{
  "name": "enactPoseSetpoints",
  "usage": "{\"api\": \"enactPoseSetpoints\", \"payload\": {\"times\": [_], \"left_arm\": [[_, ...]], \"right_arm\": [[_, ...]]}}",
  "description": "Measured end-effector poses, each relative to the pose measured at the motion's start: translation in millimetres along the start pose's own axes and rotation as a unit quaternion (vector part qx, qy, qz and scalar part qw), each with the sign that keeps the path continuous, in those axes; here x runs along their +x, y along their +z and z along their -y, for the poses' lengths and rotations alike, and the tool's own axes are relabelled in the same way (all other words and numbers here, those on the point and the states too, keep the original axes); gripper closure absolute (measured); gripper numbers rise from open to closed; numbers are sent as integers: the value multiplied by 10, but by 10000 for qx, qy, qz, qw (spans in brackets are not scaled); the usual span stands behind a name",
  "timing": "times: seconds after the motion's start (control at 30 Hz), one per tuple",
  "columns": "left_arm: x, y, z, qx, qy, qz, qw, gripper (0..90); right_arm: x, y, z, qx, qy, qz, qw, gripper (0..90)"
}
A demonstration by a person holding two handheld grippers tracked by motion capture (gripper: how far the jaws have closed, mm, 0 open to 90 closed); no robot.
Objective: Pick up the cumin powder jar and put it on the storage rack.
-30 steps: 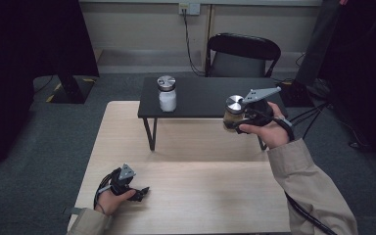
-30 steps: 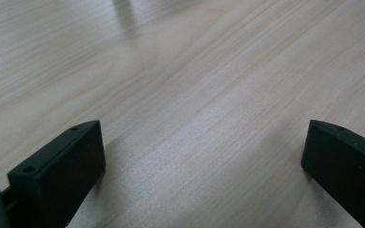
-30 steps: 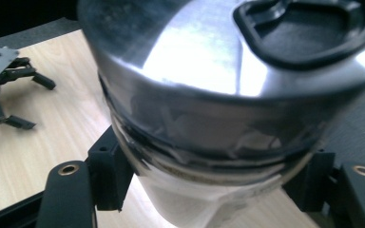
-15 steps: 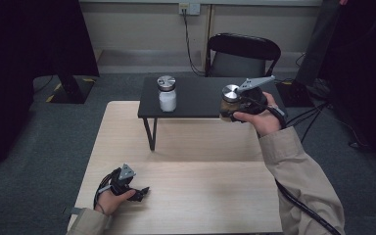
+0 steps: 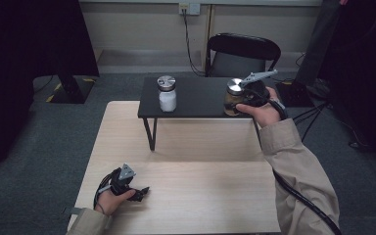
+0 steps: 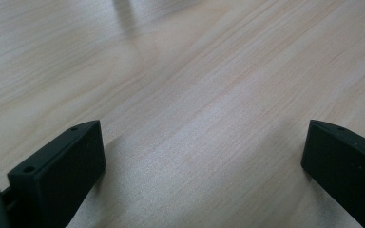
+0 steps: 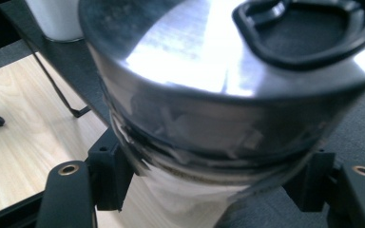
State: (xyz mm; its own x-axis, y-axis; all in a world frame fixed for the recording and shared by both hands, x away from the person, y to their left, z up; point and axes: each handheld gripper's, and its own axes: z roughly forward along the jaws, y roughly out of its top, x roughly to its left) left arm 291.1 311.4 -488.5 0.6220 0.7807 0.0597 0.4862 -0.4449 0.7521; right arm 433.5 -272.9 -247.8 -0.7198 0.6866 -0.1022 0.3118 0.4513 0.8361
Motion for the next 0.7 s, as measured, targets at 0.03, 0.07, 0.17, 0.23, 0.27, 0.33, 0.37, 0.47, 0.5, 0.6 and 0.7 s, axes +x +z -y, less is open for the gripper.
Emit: {"api": "enactPoseSetpoints", "payload": {"times": [0.03, 0.07, 0.17, 0.23, 0.27, 0.33, 0.37, 0.47, 0.5, 0.6, 0.7], "left_arm": [[0, 1, 1, -4, -3, 0, 10000, 0], [0, 1, 1, -4, -3, 0, 10000, 0], [0, 0, 0, -1, 0, 1, 10000, 0], [0, 0, -1, 1, 0, 1, 10000, 0], [0, 0, -1, 2, -1, 1, 10000, 0], [1, 0, -1, 2, 1, 1, 10000, 0], [0, 0, -1, 1, -1, 1, 10000, 0], [0, 0, -1, 2, 0, 1, 10000, 0], [0, 0, -1, 3, 1, 1, 10000, 0], [1, 0, -1, 1, 0, 2, 10000, 0], [1, 0, -1, 1, 0, 2, 10000, 0]], "right_arm": [[-13, 14, 5, -23, 39, -3, 10000, 305], [-13, 14, 5, -23, 39, -3, 10000, 305], [-23, 63, -2, -16, 66, 30, 10000, 305], [-39, 97, -8, 3, 123, 14, 9999, 306], [-42, 110, -6, -7, 133, 22, 9999, 305], [-45, 121, -2, -19, 141, 34, 9999, 306], [-58, 139, 0, -26, 167, 22, 9999, 306], [-71, 161, 7, -35, 225, 20, 9997, 305], [-80, 174, 13, -45, 241, 27, 9997, 305], [-90, 198, 16, -25, 247, 39, 9997, 305], [-108, 223, 36, -57, 290, 33, 9996, 305]]}}
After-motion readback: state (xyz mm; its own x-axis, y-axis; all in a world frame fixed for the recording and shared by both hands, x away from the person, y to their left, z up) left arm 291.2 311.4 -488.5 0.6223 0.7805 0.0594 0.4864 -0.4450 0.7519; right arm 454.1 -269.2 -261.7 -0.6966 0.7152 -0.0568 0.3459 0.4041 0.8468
